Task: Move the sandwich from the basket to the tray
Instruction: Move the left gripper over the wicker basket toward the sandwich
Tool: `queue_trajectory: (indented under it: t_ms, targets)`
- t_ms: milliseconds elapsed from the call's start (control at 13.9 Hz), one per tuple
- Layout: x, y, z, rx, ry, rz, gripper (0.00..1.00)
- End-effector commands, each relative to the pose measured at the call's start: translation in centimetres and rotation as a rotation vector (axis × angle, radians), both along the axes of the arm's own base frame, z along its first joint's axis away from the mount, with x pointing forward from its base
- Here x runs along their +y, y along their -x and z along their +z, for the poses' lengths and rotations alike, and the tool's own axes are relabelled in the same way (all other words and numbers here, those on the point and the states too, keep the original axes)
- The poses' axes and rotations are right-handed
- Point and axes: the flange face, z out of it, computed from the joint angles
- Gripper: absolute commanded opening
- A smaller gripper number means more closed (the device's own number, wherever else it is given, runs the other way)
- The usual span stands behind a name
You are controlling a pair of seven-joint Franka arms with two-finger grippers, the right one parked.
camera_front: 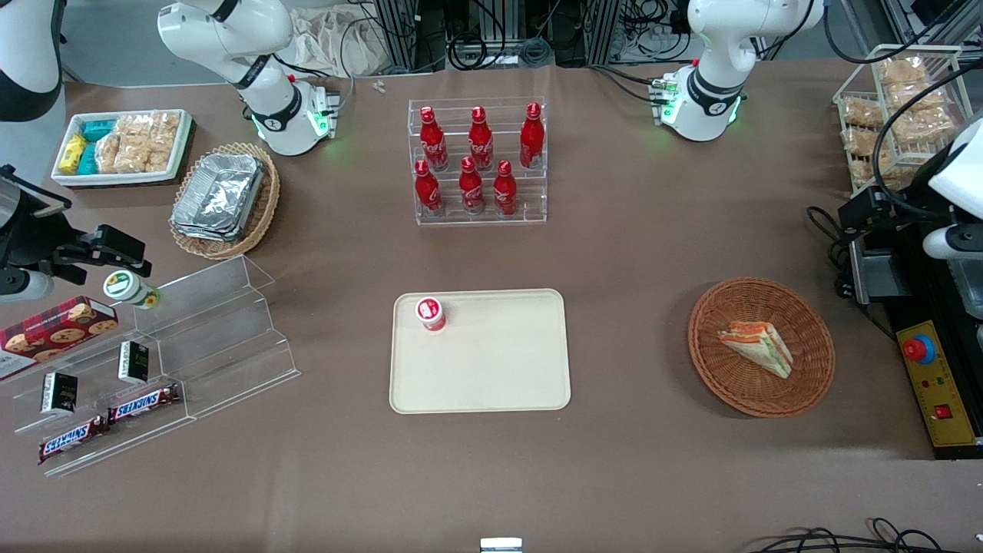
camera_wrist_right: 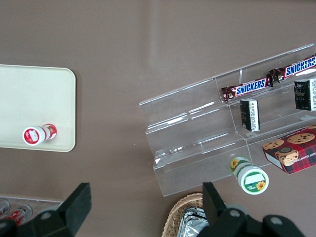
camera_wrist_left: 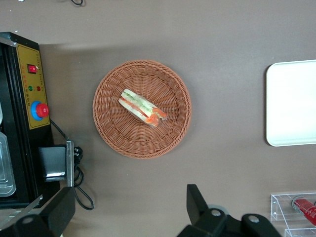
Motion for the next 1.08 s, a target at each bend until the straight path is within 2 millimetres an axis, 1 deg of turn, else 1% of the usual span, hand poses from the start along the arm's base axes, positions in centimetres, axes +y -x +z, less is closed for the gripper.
queue_trajectory:
  t_ms: [0, 216, 432, 649, 937, 1009]
  targets:
    - [0.1, 0.6, 1.0, 0.001, -0.006, 0.014, 1.00]
    - [0.4, 0.5, 0.8, 0.006, -0.018, 0.001, 1.00]
    - [0.3, 0.4, -0.9, 0.050, -0.015, 0.001, 1.00]
    - [0.2, 0.2, -4.0, 0.091, -0.009, 0.000, 1.00]
    - [0.1, -0.3, -10.0, 0.080, -0.008, 0.010, 1.00]
    - [0.4, -0.4, -11.2, 0.080, -0.008, 0.014, 1.00]
